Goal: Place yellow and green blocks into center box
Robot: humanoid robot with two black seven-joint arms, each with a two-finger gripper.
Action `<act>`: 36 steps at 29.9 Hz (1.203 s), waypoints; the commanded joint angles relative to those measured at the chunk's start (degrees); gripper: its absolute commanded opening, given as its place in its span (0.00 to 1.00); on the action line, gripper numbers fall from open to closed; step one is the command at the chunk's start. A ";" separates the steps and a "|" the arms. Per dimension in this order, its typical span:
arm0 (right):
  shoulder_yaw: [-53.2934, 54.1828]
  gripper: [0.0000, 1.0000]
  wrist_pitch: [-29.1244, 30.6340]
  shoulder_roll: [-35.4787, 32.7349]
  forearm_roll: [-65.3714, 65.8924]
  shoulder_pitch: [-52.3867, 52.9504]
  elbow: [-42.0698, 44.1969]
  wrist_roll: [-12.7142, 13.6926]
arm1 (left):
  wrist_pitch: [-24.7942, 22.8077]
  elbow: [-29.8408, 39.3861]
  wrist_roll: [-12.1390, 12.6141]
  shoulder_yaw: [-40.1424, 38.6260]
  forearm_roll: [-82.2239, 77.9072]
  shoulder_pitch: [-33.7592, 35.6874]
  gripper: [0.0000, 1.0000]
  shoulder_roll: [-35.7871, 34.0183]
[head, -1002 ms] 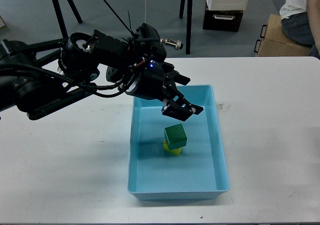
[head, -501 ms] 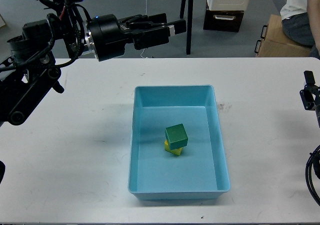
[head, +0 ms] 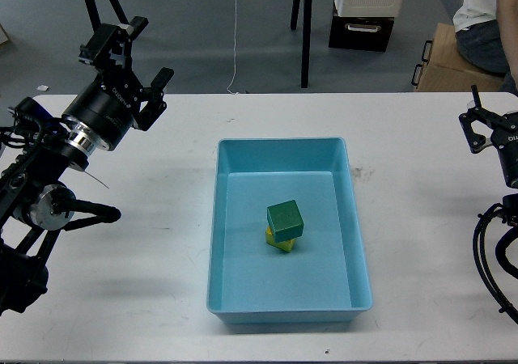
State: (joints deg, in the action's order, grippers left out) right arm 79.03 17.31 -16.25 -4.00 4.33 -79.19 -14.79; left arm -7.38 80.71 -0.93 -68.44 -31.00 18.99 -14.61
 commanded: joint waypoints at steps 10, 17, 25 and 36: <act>3.49 0.99 1.05 9.30 -8.04 -8.37 -2.99 6.35 | -0.18 6.65 0.23 -12.94 17.62 -18.36 1.00 14.61; 4.56 0.99 4.39 10.88 -12.70 -11.89 -3.69 6.36 | -0.18 7.09 -0.13 -12.24 25.90 -21.45 1.00 14.61; 4.12 0.99 8.52 11.59 -12.79 -14.88 -4.13 6.01 | -5.36 9.56 -0.30 -9.96 26.35 -25.40 1.00 14.61; 3.86 0.99 9.32 11.59 -12.61 -16.11 -3.95 5.74 | -5.54 9.47 -3.38 -9.34 26.43 -27.51 1.00 14.61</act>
